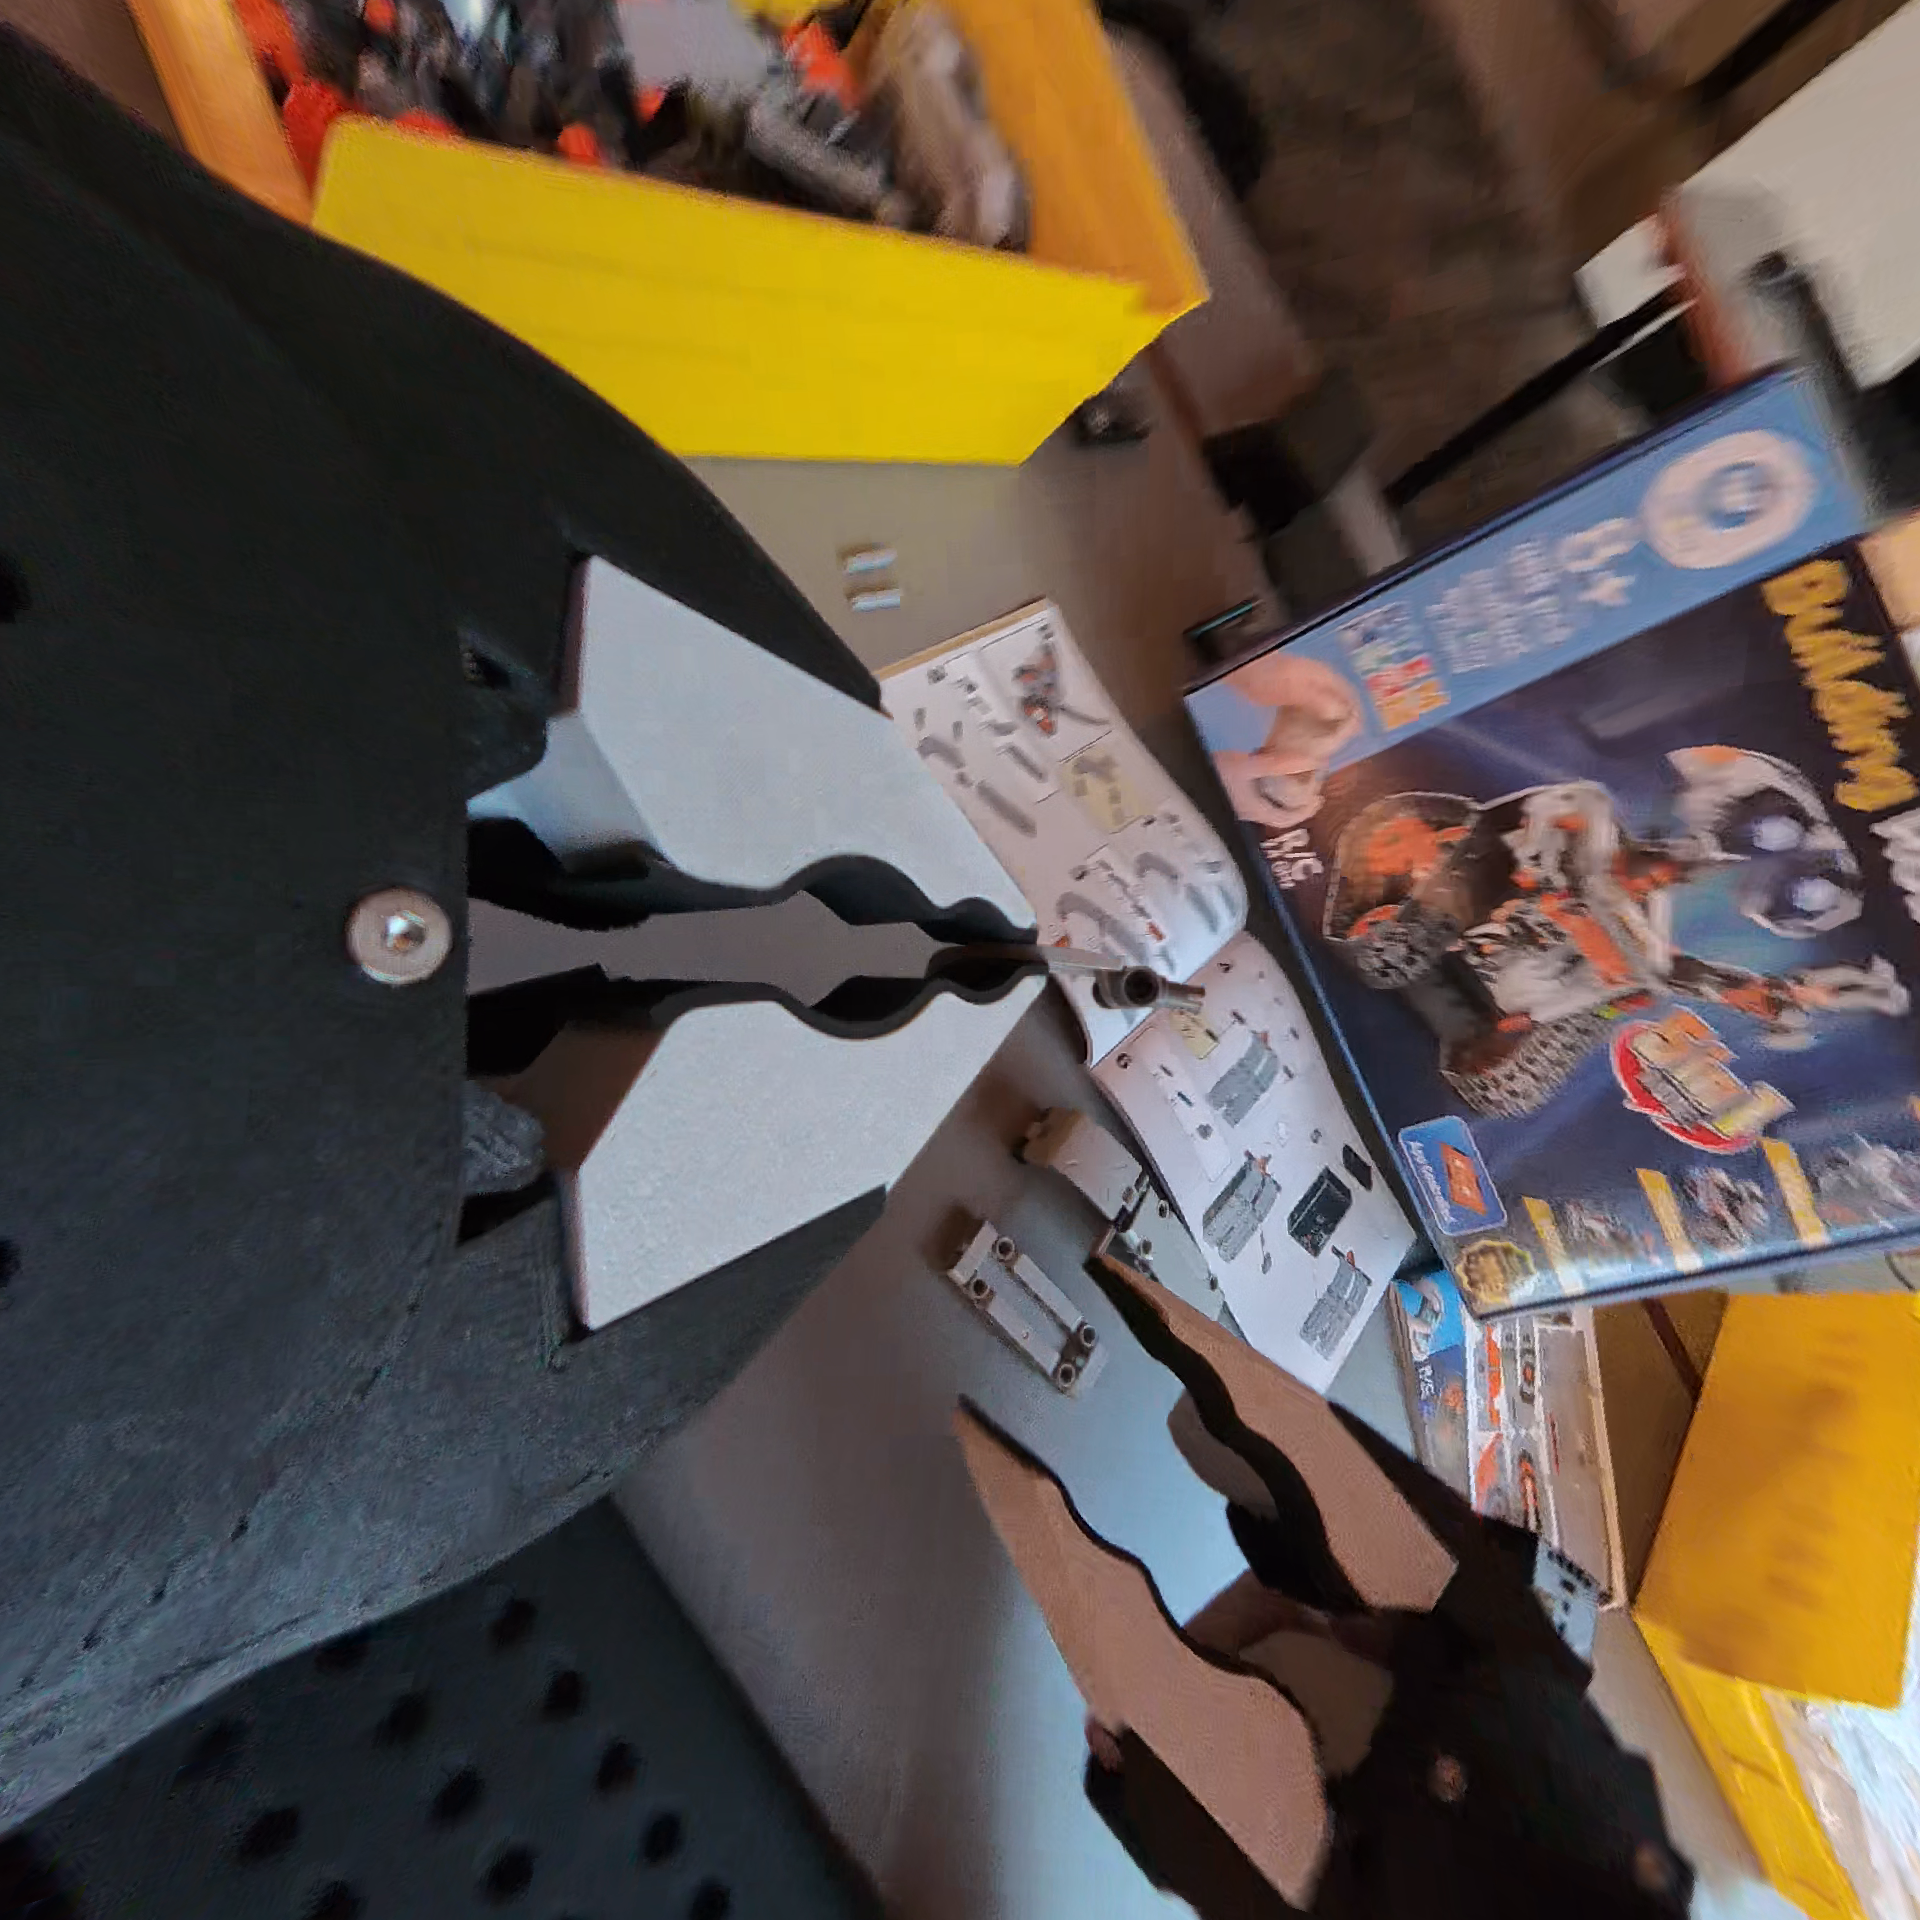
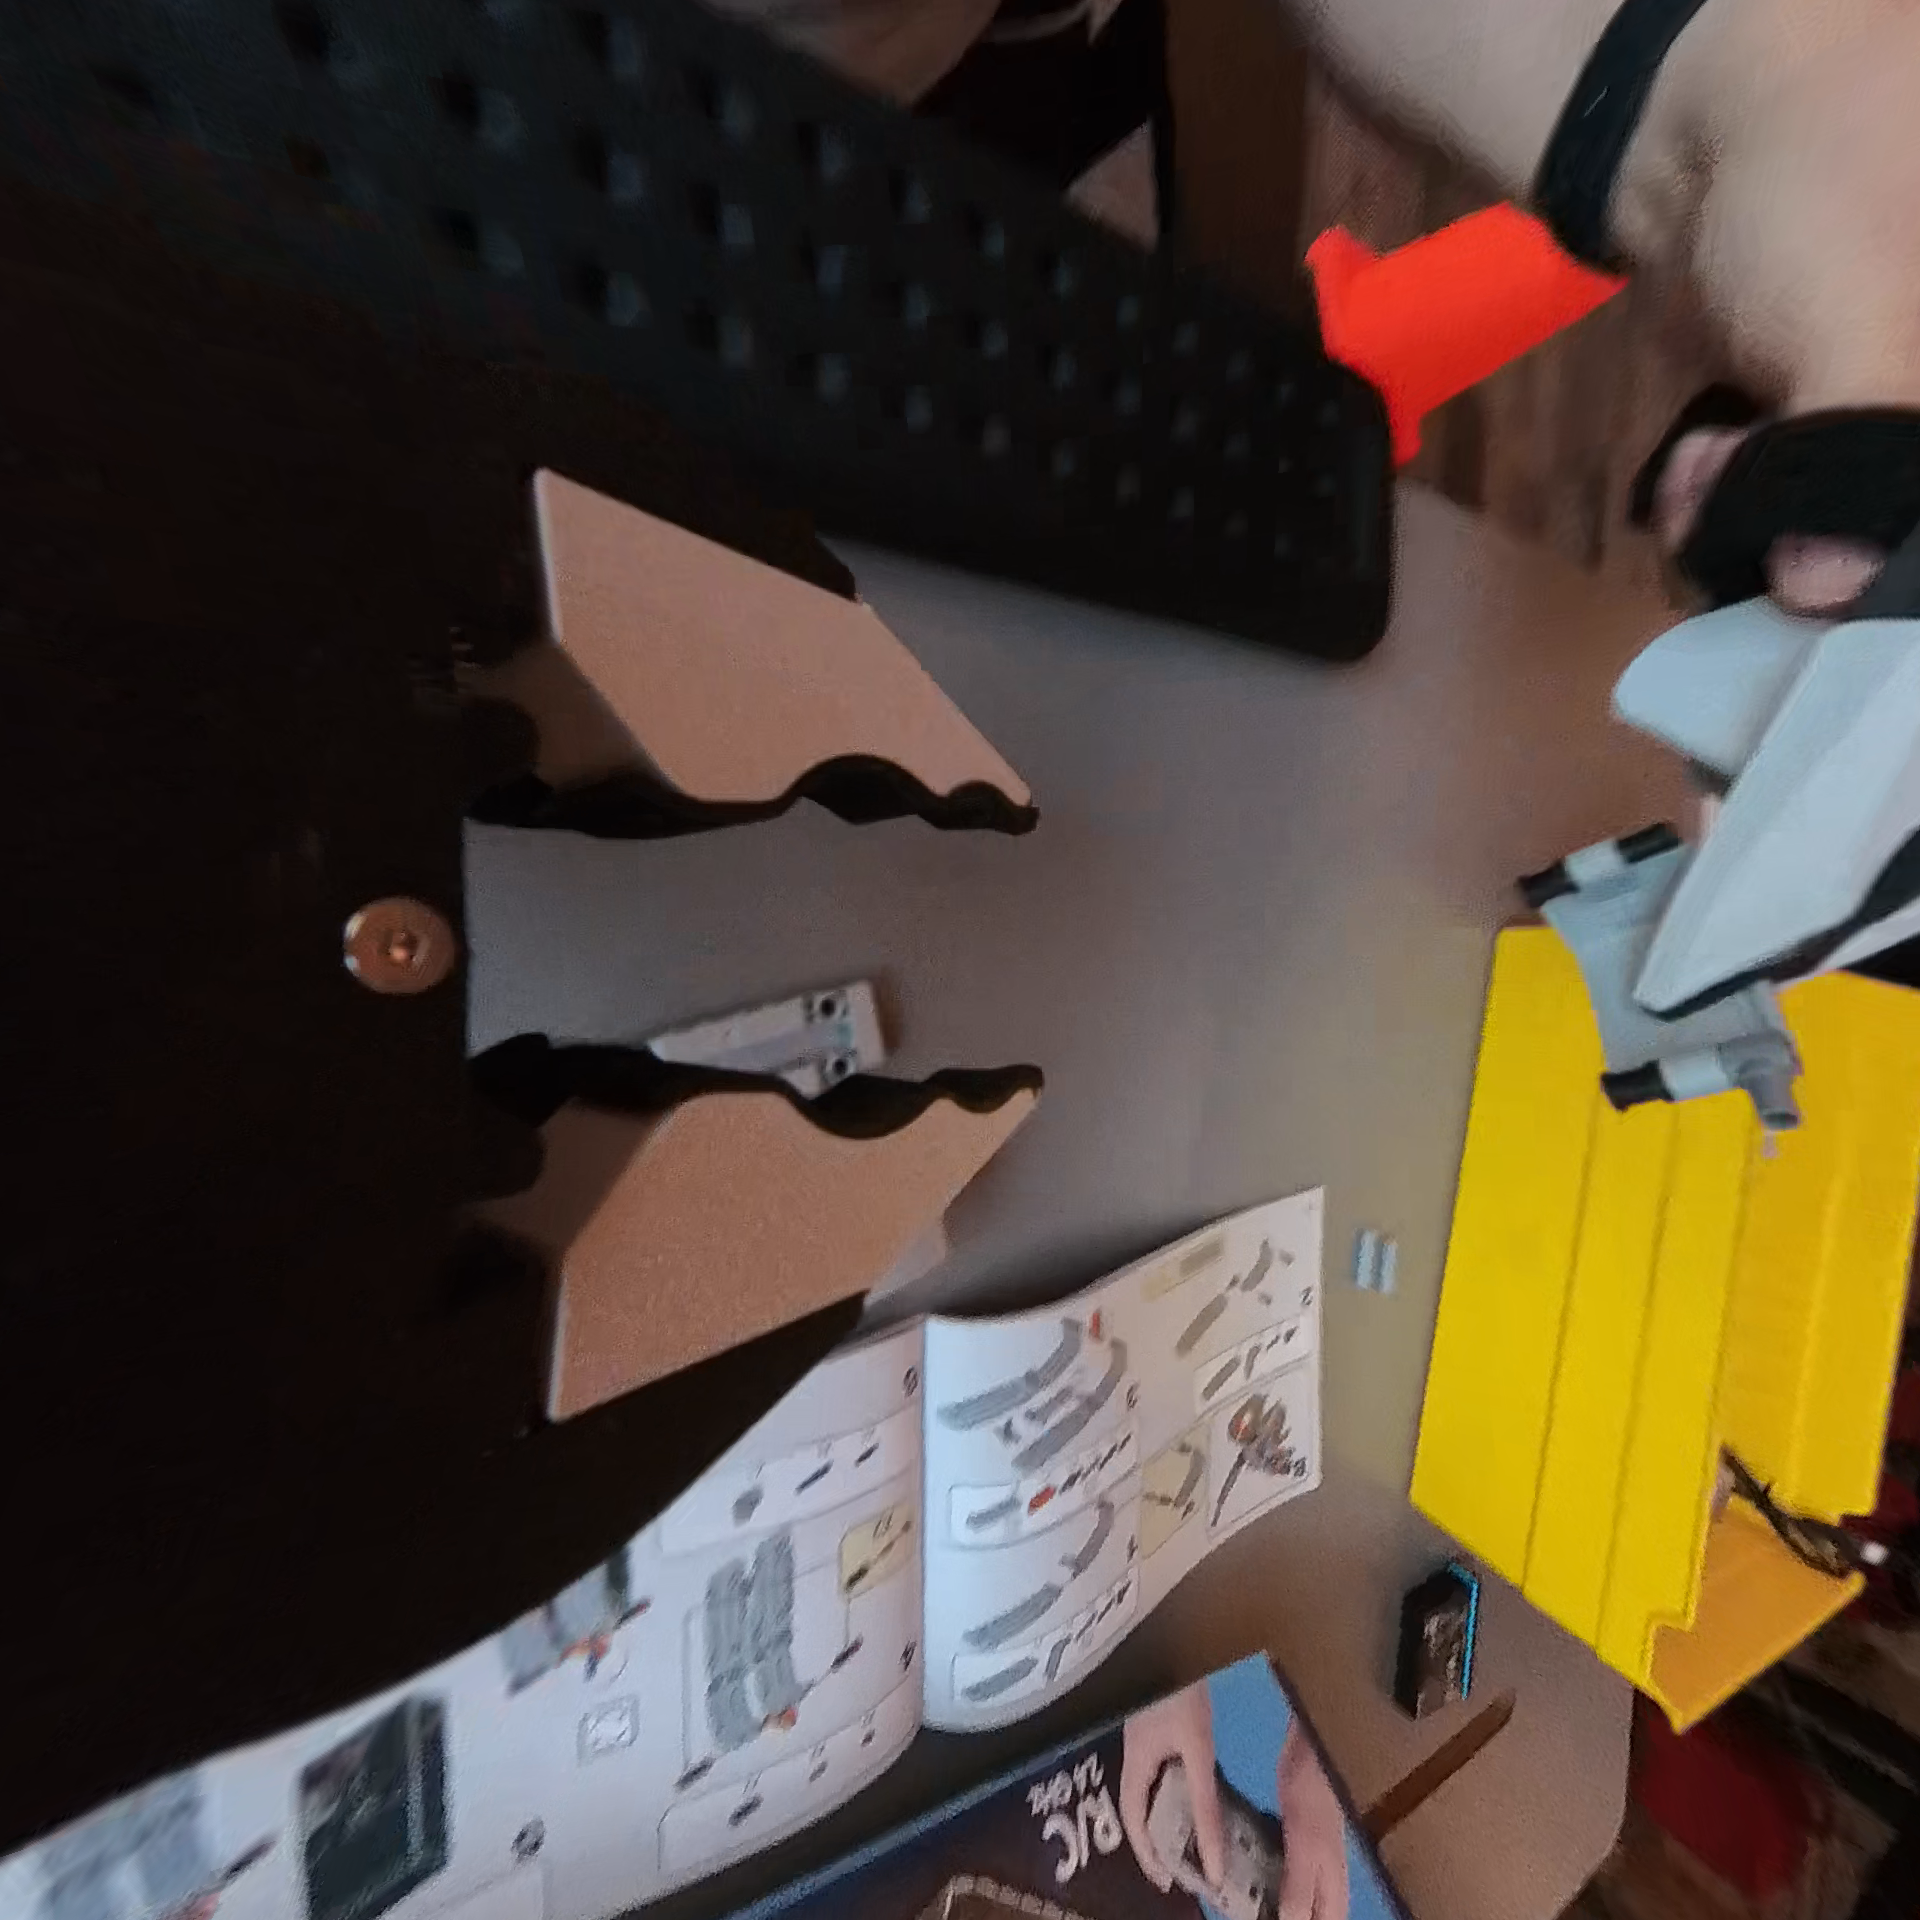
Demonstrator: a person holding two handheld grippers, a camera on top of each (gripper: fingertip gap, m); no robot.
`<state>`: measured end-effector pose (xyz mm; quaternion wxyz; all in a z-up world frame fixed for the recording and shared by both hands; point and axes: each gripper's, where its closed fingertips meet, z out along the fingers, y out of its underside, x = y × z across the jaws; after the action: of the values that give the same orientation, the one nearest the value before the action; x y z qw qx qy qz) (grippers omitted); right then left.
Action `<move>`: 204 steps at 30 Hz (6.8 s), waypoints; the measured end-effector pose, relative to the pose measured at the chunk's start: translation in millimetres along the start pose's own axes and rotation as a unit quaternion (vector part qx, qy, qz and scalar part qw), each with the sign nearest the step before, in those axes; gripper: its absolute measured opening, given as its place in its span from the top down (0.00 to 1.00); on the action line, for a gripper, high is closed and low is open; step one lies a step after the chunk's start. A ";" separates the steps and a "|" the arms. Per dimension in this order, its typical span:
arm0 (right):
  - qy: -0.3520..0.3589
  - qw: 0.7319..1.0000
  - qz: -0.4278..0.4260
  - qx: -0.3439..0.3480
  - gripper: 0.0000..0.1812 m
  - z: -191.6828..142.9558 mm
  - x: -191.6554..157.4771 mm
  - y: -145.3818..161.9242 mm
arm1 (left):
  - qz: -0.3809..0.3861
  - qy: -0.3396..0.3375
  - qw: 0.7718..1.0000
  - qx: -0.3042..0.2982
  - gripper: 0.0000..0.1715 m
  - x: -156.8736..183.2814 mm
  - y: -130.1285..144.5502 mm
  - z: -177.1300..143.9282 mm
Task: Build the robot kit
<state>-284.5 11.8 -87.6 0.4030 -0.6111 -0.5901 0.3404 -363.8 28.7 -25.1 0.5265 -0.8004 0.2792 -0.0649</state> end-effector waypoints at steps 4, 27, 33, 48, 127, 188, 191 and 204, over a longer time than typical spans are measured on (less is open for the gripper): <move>-0.092 0.990 0.086 0.060 0.67 6.4 -32.7 -28.7 | 0.220 -0.097 0.971 0.006 1.00 21.1 14.5 4.5; -0.157 0.957 0.214 0.120 0.86 -6.8 -15.8 -33.6 | 0.355 -0.052 0.930 0.080 0.94 89.3 8.8 15.4; -0.155 0.962 0.159 0.159 0.87 -19.5 -11.3 -38.3 | 0.025 0.191 0.976 0.098 0.68 84.9 0.7 -7.1; -0.235 0.948 -0.018 0.212 0.86 -29.9 -65.1 -46.4 | -0.295 0.605 0.739 -0.015 0.81 122.2 2.7 -30.7; -0.067 0.970 -0.140 0.188 0.88 -35.4 -36.3 -51.1 | -0.091 0.434 0.896 0.006 0.85 110.1 6.2 -4.3; -0.109 0.949 -0.166 0.246 0.97 -48.7 -75.7 -80.1 | -0.326 0.672 0.664 -0.043 0.86 117.8 -13.6 -56.7; -0.118 0.948 -0.163 0.248 0.97 -49.0 -79.3 -81.3 | -0.319 0.675 0.663 -0.055 0.86 118.9 -12.9 -60.2; -0.178 0.943 -0.146 0.242 0.96 -52.3 -95.1 -78.6 | -0.301 0.700 0.642 -0.087 0.86 131.6 -6.2 -68.2</move>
<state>-279.8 -89.3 0.3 0.4723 -0.3316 -0.6349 0.5137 -278.6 -92.3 -14.9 0.0536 -0.5983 0.3121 -0.7361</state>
